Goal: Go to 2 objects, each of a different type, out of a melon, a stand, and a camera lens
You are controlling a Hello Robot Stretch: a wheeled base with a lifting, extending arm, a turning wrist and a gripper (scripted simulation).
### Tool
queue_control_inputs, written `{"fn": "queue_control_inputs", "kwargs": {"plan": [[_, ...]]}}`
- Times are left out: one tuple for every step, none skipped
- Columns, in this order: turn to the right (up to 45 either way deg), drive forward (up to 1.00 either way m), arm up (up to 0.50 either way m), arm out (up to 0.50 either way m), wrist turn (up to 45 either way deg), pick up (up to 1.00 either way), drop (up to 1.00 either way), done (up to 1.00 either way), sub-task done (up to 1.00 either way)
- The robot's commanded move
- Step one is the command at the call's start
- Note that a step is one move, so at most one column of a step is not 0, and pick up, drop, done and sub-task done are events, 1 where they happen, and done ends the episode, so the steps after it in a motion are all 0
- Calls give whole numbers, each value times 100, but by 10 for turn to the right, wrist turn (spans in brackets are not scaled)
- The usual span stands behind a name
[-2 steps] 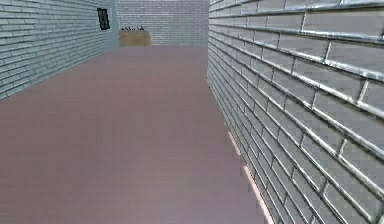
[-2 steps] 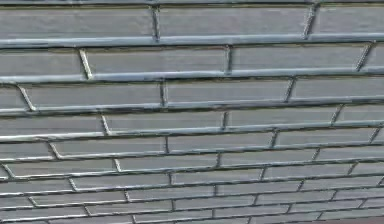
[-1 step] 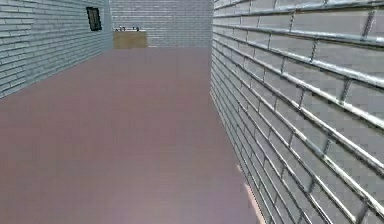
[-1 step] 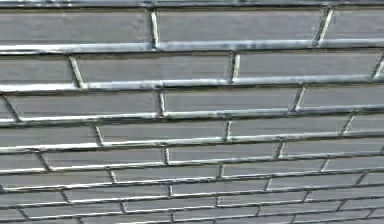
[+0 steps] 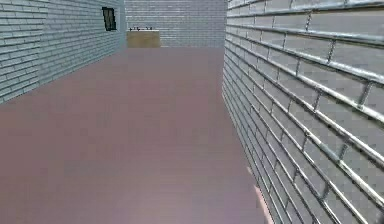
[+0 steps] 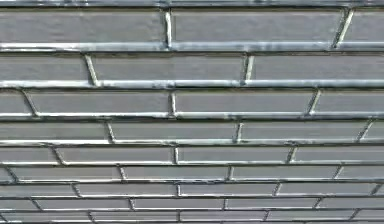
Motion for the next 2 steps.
{"fn": "queue_control_inputs", "kwargs": {"plan": [[0, 100, 0, 0, 0, 0, 0, 0, 0], [0, 100, 0, 0, 0, 0, 0, 0, 0]]}}
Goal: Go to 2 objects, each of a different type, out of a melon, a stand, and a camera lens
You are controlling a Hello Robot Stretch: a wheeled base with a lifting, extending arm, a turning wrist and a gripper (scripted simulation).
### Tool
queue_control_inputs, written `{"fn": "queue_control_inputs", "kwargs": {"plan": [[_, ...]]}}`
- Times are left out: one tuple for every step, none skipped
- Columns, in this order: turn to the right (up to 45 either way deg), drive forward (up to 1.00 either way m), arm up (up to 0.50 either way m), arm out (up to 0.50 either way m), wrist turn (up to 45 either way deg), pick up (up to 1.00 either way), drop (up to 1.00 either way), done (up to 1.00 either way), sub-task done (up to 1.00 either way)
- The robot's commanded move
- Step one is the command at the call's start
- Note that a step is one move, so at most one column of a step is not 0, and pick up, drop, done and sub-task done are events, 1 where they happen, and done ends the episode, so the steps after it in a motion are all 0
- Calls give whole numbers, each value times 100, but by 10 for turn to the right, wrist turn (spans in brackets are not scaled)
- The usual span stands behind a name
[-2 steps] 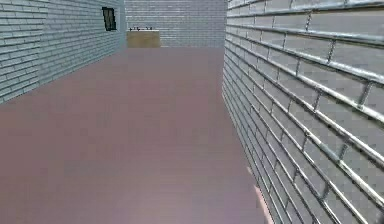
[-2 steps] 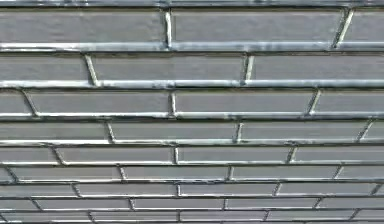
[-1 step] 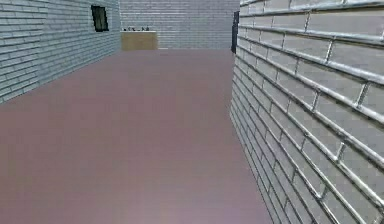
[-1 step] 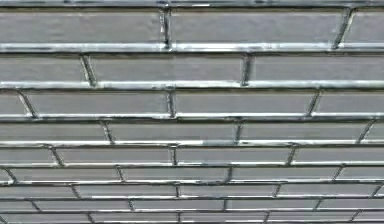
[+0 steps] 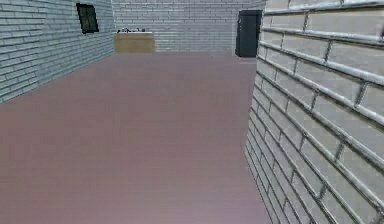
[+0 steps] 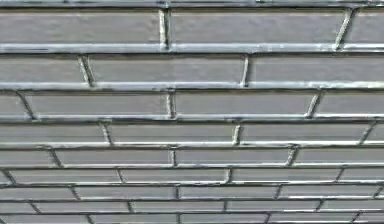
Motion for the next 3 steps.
{"fn": "queue_control_inputs", "kwargs": {"plan": [[0, 100, 0, 0, 0, 0, 0, 0, 0], [0, 100, 0, 0, 0, 0, 0, 0, 0], [0, 15, 0, 0, 0, 0, 0, 0, 0]]}}
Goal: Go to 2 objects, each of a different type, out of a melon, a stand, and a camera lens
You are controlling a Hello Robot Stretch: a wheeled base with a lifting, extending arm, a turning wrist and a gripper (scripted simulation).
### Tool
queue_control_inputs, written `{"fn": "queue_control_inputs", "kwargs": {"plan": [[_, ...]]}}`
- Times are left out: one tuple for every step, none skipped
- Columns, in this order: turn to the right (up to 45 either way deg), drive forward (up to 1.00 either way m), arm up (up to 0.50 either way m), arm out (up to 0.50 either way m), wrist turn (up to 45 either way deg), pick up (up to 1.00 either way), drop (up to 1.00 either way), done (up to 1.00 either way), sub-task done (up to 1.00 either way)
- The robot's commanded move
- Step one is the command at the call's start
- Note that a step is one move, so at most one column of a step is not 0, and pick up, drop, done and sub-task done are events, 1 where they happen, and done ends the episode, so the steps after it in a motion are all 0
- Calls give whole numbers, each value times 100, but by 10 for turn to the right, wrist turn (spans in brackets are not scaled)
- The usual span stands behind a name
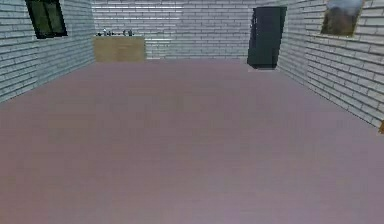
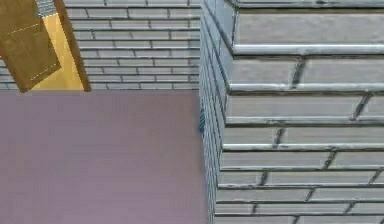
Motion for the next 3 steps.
{"fn": "queue_control_inputs", "kwargs": {"plan": [[390, 0, 0, 0, 0, 0, 0, 0, 0], [0, 50, 0, 0, 0, 0, 0, 0, 0], [120, 0, 0, 0, 0, 0, 0, 0, 0]]}}
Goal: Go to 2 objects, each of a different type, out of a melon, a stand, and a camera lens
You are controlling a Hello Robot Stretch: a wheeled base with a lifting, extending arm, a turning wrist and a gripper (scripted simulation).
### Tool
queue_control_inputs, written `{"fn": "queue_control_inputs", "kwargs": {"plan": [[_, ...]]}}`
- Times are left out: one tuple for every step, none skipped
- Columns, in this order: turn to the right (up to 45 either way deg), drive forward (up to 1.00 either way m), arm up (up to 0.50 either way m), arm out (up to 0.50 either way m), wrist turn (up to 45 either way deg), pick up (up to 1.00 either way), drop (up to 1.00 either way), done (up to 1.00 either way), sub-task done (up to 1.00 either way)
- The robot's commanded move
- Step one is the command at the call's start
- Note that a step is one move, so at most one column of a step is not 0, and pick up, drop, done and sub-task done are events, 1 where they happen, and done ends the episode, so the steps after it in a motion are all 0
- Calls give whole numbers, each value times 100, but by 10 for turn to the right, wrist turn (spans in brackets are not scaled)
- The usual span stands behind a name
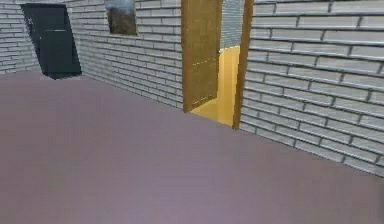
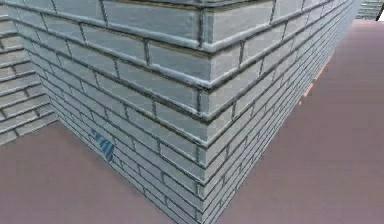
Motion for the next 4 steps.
{"fn": "queue_control_inputs", "kwargs": {"plan": [[30, 0, 0, 0, 0, 0, 0, 0, 0], [0, 100, 0, 0, 0, 0, 0, 0, 0], [0, 100, 0, 0, 0, 0, 0, 0, 0], [-30, 0, 0, 0, 0, 0, 0, 0, 0]]}}
